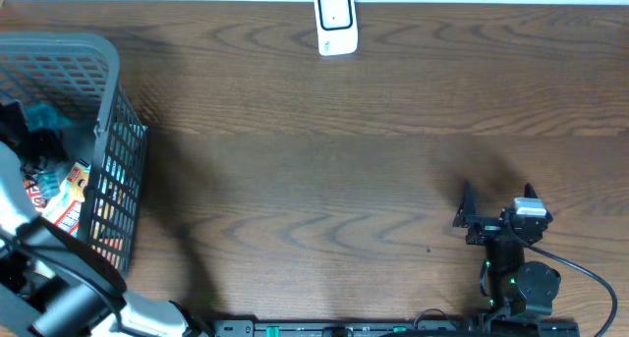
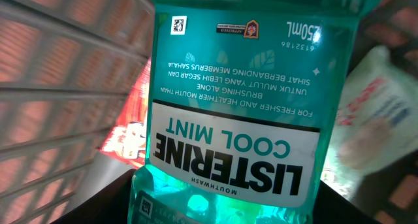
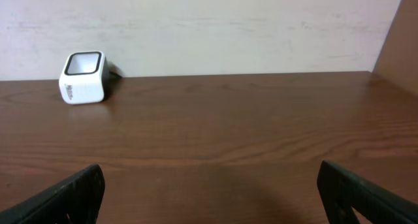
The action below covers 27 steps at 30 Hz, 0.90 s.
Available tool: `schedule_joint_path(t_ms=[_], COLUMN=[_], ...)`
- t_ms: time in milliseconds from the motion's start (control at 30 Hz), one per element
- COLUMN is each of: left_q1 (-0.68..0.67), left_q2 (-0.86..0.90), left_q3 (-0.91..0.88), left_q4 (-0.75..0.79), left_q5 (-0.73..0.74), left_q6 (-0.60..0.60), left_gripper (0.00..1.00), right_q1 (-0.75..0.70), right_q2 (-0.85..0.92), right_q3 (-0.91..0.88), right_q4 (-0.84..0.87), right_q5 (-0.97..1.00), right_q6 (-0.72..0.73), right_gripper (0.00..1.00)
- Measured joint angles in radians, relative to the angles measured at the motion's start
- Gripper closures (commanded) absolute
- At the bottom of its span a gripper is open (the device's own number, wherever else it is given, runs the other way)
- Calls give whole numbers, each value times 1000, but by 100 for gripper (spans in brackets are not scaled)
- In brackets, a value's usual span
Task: Scan the item barcode
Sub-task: 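Grasp the teal Listerine bottle inside the basket with the left gripper, then lift the bottle out and carry it toward the white scanner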
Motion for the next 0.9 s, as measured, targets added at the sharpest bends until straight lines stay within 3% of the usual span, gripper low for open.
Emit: schedule_joint_path(t_ms=[433,733,900], left_q1=[0,-18,-113], left_q2=[-219,-462,-540], left_q3=[0,0,0], left_q4=[64,114,115], left_q5=[17,177,258], left_q6=[-126,-273,-347], left_gripper=[73,73,73], right_q1=[0,0,0], right_q2=[0,0,0], right_q3=[0,0,0], right_q4=[0,0,0], right_q5=[0,0,0], right_q6=[0,0,0], right_gripper=[1,1,1])
